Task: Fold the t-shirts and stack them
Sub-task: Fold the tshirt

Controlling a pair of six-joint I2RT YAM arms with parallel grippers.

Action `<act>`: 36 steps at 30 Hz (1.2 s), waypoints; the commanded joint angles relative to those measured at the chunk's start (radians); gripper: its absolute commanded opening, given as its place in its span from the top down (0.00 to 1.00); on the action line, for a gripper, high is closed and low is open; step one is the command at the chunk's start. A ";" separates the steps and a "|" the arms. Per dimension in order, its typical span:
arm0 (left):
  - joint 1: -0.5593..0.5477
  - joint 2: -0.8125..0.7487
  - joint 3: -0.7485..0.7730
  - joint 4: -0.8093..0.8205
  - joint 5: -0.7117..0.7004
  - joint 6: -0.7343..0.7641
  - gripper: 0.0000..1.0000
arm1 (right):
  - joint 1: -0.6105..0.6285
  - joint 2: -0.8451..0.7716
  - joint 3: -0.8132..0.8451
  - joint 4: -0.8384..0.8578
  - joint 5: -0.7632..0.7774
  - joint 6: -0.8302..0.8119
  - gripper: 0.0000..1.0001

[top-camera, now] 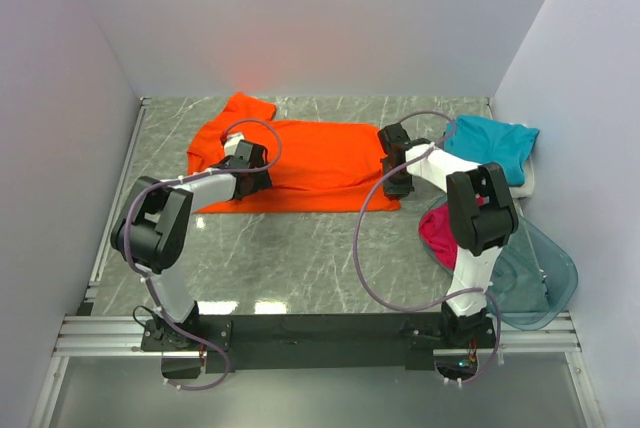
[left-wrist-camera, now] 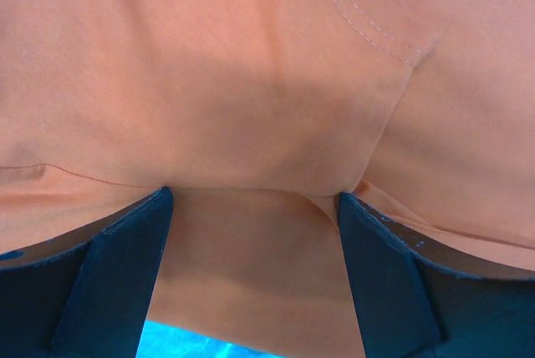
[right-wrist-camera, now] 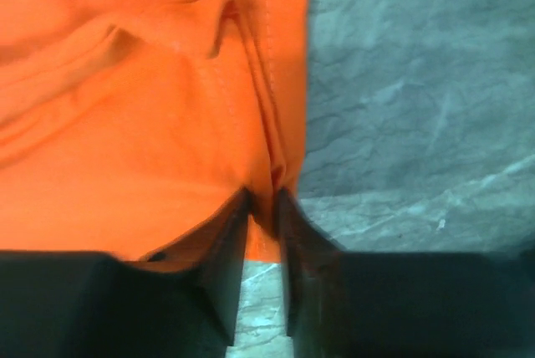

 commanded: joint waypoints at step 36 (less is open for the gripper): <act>0.002 -0.451 -0.287 -0.093 0.001 -0.115 0.10 | 0.079 -0.274 -0.199 -0.204 0.009 0.014 0.76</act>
